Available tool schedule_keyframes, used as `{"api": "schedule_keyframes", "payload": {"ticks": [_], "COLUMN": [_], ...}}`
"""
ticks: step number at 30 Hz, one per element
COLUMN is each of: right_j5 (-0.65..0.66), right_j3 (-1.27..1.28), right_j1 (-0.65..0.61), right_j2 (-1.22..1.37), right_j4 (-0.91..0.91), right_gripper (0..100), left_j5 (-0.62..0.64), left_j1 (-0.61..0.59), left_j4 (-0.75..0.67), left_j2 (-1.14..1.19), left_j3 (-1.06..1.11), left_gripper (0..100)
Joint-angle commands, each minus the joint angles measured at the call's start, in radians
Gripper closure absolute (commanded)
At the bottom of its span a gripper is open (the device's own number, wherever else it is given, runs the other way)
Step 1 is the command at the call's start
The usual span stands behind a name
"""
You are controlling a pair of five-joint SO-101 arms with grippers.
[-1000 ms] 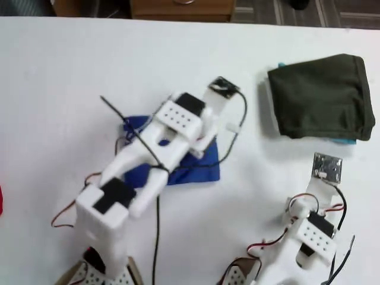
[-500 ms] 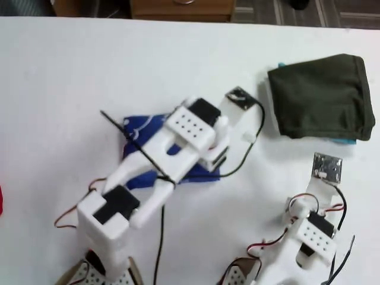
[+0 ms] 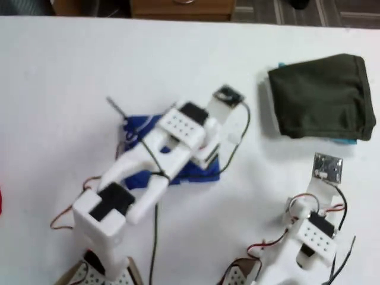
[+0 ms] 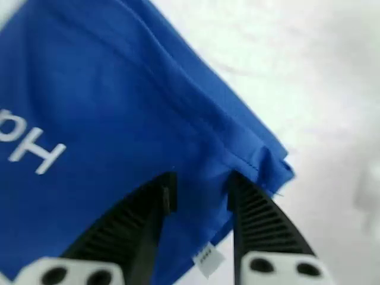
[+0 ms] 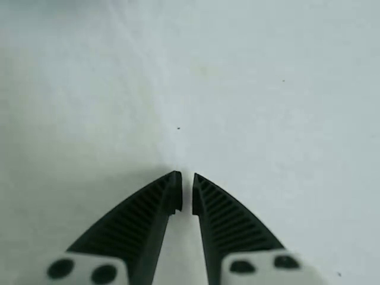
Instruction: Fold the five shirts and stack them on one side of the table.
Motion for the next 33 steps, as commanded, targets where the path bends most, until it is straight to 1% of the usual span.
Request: {"api": "schedule_keyframes", "payload": {"ticks": [1, 5, 8, 12, 14, 16, 17, 20, 22, 24, 28, 33], "right_j5": [-0.009, -0.009, -0.009, -0.009, -0.009, -0.009, -0.009, -0.009, -0.009, -0.009, -0.009, -0.009], "right_j3": [-0.011, -0.011, -0.011, -0.011, -0.011, -0.011, -0.011, -0.011, -0.011, -0.009, -0.009, -0.009], "right_j1": [-0.007, -0.007, -0.007, -0.007, -0.007, -0.007, -0.007, -0.007, -0.007, -0.007, -0.008, -0.008], "right_j2": [-0.025, -0.025, -0.025, -0.025, -0.025, -0.025, -0.025, -0.025, -0.025, -0.025, -0.025, -0.025], "right_j4": [-0.015, -0.015, -0.015, -0.015, -0.015, -0.015, -0.015, -0.015, -0.015, -0.015, -0.015, -0.015], "right_gripper": [95.7, 95.7, 95.7, 95.7, 95.7, 95.7, 95.7, 95.7, 95.7, 95.7, 95.7, 95.7], "left_j5": [0.002, 0.003, 0.003, 0.002, 0.002, 0.000, 0.000, -0.008, -0.005, -0.003, 0.052, 0.052], "left_j1": [-0.003, -0.012, -0.012, -0.015, -0.038, -0.078, -0.098, -0.144, -0.153, -0.157, -0.155, -0.135], "left_j4": [-0.098, -0.095, 0.002, 0.167, 0.203, 0.176, 0.132, 0.025, -0.002, -0.006, -0.006, 0.038], "left_j2": [-0.057, -0.068, -0.068, -0.068, -0.060, -0.051, -0.035, 0.074, 0.169, 0.262, 0.453, 0.678], "left_j3": [0.093, 0.062, -0.061, -0.297, -0.407, -0.458, -0.460, -0.475, -0.522, -0.610, -0.829, -1.093], "left_gripper": [83, 83, 83, 83, 83, 83, 83, 84, 84, 84, 84, 84]}}
